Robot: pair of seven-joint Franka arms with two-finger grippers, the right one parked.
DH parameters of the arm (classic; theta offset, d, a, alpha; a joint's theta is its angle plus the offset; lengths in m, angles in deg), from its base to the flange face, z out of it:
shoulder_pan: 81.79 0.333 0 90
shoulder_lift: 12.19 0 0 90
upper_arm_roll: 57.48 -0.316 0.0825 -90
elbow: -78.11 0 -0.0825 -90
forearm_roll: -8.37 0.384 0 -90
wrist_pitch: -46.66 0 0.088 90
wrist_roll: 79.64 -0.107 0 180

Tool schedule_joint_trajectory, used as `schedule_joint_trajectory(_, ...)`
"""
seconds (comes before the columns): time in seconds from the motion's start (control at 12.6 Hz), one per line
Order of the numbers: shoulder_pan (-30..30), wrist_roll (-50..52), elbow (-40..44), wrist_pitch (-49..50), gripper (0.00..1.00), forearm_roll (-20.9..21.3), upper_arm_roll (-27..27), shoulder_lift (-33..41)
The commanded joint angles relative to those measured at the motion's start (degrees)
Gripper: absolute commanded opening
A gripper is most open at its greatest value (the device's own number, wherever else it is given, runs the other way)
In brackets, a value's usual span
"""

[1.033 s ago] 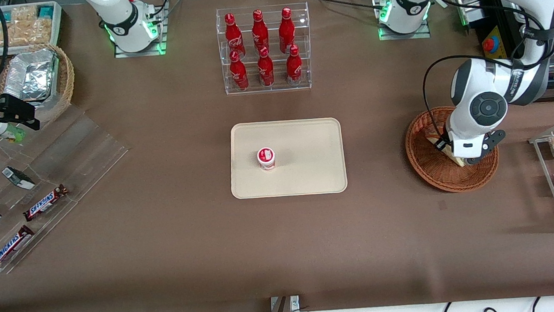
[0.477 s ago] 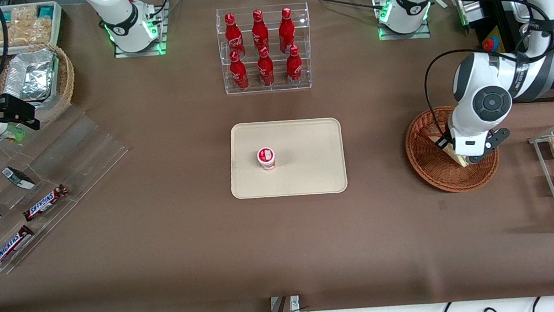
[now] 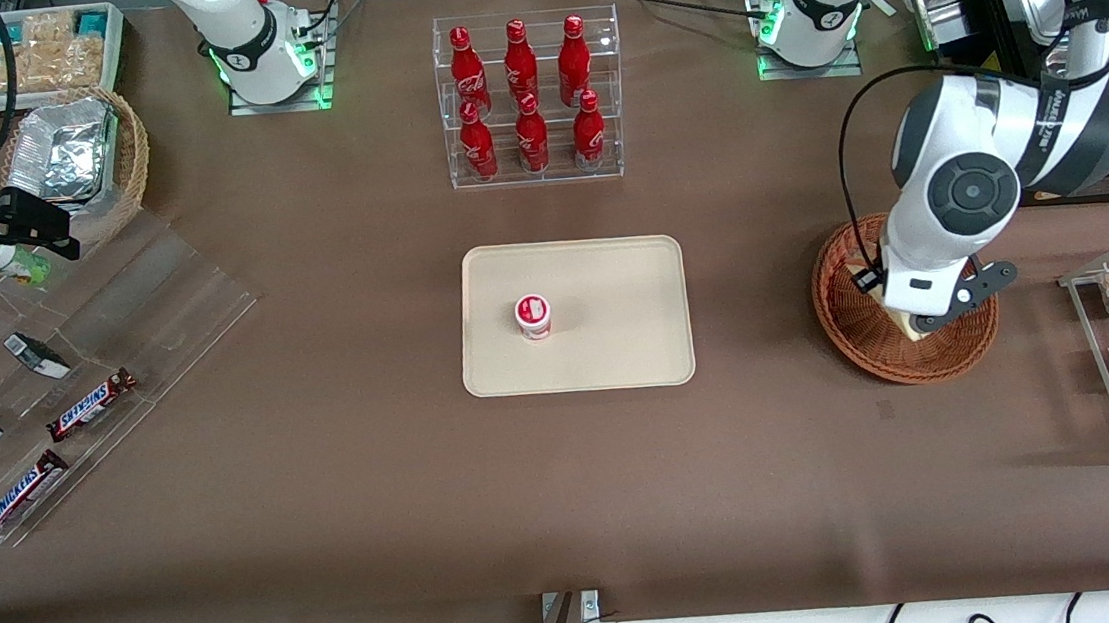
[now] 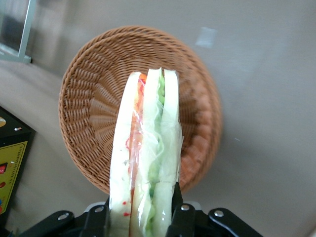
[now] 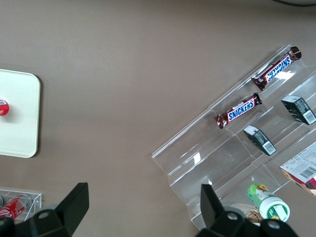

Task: Place sandwich from basket to tray
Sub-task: 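Lift the sandwich out of the basket with the left gripper, then carry the sandwich over the cream tray beside the strawberry cup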

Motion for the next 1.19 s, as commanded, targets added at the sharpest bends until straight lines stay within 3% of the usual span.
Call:
schedule_joint_trajectory(0.0,-0.3,-1.7,5.4,3.8,0.42,-2.3,4.4,-0.7)
schedule_joint_trajectory(0.4,-2.8,-1.7,8.2,0.2,0.42,-2.9,13.8,-6.6)
schedule_joint_trajectory(1.11,-12.3,-0.9,8.1,-10.8,0.43,-2.7,13.6,-15.2)
